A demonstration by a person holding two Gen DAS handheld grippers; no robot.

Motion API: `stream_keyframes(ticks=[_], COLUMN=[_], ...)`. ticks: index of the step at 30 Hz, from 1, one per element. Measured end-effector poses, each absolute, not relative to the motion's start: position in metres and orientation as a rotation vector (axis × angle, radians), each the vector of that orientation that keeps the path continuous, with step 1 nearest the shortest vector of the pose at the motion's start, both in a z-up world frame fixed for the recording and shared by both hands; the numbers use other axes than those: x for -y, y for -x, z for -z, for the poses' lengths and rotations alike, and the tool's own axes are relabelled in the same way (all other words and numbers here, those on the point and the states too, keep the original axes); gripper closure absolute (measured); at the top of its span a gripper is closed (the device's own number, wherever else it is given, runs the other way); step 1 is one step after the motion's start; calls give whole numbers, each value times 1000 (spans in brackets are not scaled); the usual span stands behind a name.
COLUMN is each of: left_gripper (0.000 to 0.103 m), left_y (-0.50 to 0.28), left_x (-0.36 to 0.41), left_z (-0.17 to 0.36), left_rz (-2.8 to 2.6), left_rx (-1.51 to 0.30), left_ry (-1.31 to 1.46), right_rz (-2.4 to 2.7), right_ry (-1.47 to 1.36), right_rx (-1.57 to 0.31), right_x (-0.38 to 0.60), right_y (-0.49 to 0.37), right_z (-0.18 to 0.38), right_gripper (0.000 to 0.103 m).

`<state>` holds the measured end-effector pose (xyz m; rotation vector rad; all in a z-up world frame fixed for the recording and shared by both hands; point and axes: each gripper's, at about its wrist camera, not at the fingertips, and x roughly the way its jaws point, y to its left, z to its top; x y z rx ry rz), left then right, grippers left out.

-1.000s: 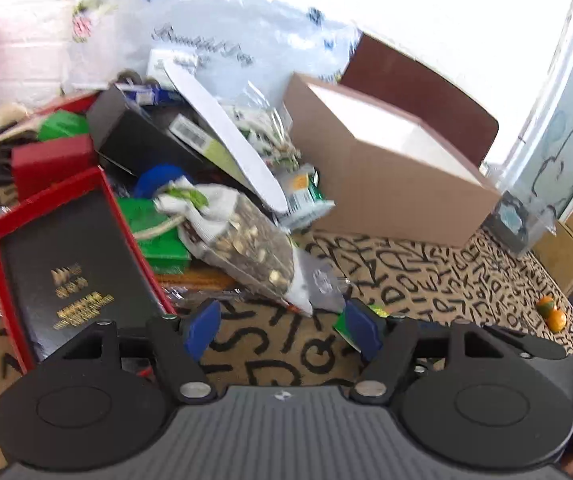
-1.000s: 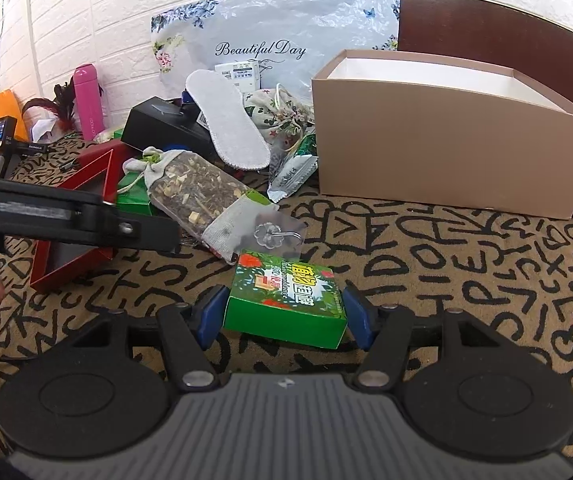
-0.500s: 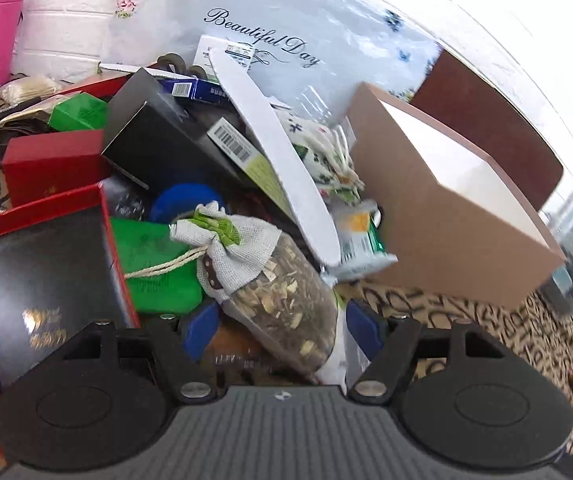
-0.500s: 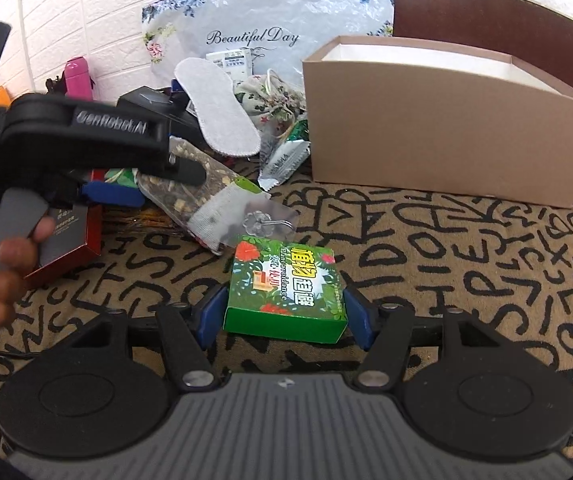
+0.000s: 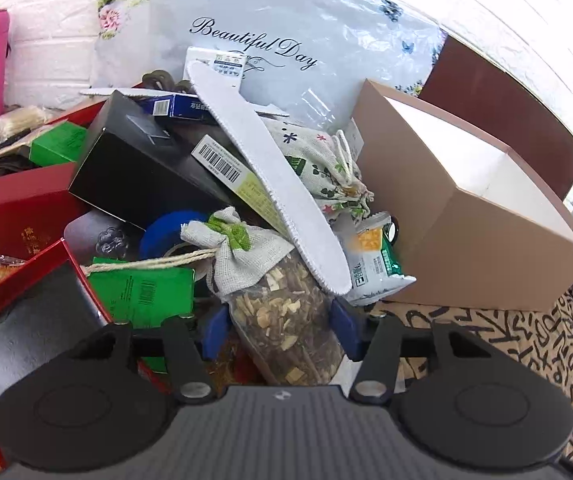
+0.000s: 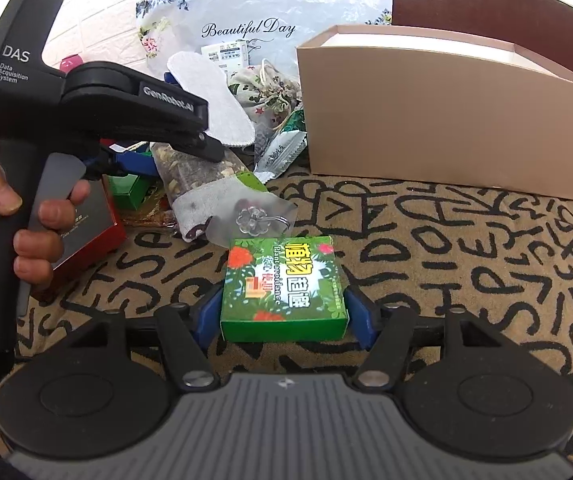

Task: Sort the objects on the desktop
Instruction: 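Grasp the burlap sachet with the left tool while the right tool holds the green box, then carry the sachet and green box into the beige box and open both tools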

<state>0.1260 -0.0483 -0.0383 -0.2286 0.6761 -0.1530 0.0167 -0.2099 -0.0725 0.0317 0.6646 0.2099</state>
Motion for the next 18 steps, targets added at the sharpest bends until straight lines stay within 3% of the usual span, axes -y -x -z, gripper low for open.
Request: stream_keyframes(ticks=[7, 18], left_gripper=[63, 63], left_y=[-108, -61], left_x=[32, 32], left_z=[30, -32], left_rz=[191, 326], left_rx=[-676, -549], left_ry=[308, 298], right_rz=[-199, -179], right_ry=[-19, -71], right_rx=[-657, -541], right_x=[210, 237], right_y=[-16, 3], right_z=[73, 33], right_gripper=[44, 44])
